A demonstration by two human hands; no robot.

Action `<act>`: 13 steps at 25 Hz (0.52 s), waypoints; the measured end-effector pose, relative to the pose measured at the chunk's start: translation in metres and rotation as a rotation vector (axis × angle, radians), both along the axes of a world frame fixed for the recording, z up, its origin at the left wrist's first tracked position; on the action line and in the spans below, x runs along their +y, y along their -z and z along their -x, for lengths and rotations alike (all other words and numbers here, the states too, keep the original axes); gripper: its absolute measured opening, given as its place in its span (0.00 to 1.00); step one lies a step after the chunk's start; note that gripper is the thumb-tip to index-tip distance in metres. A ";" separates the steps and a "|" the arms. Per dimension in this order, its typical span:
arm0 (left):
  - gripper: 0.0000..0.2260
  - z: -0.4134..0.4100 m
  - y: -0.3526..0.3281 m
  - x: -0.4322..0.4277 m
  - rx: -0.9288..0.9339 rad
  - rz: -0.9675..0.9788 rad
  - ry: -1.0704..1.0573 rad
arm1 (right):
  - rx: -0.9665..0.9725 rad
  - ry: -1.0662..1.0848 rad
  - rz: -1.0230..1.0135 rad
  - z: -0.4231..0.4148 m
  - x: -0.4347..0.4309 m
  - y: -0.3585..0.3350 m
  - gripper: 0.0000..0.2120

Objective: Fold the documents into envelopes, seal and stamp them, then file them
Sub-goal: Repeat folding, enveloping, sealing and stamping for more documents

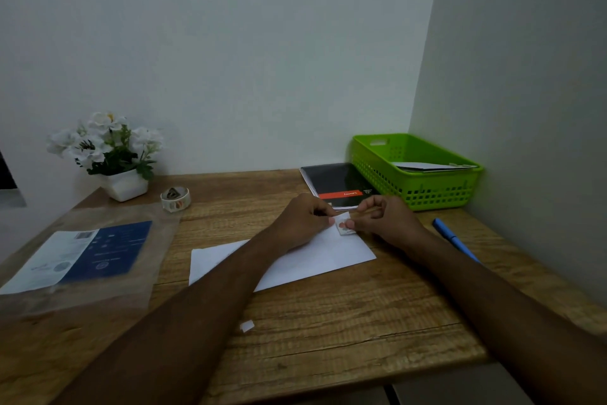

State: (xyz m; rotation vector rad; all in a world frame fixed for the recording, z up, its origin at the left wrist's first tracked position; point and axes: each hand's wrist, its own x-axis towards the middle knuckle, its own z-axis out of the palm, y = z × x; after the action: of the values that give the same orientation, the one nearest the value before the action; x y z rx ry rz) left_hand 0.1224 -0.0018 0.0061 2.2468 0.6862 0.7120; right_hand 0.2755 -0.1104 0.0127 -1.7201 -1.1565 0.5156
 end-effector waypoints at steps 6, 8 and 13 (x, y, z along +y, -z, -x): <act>0.08 0.001 0.001 0.000 0.002 0.000 0.006 | 0.034 -0.039 -0.007 -0.001 -0.001 0.002 0.06; 0.08 0.000 0.002 0.001 -0.003 -0.001 0.003 | 0.027 -0.040 -0.014 -0.001 -0.001 0.002 0.05; 0.07 -0.002 0.003 0.001 -0.001 -0.029 -0.015 | 0.058 -0.032 -0.041 -0.002 -0.001 0.002 0.05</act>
State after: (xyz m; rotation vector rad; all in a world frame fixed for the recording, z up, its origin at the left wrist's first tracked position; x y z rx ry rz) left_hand 0.1244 -0.0003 0.0031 2.2694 0.6979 0.7344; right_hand 0.2777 -0.1112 0.0111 -1.6432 -1.1469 0.5541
